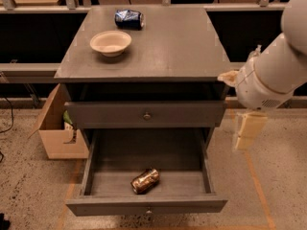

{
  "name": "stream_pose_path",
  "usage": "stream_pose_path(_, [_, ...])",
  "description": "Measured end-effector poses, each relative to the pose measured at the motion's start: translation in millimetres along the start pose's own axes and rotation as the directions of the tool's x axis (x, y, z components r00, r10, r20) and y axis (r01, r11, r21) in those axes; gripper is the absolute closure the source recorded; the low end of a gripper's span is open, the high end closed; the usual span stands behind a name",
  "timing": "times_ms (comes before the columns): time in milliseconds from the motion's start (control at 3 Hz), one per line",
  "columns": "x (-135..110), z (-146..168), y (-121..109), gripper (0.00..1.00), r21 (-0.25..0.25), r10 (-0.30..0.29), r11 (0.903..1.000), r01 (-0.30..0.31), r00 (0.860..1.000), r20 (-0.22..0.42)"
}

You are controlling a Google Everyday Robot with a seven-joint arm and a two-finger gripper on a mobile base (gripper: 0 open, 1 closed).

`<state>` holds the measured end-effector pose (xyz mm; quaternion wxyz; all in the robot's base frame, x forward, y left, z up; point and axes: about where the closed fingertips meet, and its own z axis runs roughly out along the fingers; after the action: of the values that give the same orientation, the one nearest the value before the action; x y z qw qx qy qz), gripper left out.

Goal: Pick orange can from middle drawer and place on counter

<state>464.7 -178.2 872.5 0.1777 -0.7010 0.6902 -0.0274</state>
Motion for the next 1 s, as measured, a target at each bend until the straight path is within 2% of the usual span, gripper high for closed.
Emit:
stream_pose_path(333, [-9.3,52.5,6.6,0.00,0.022,-0.200,0.9797,0.199,0.980,0.014])
stream_pose_path(667, [-18.9,97.0,18.0,0.00,0.031,-0.390,0.9205,0.390,0.921,0.011])
stream_pose_path(1000, [-27.0,143.6,32.9,0.00,-0.036,-0.521,0.8533,0.520,0.853,-0.013])
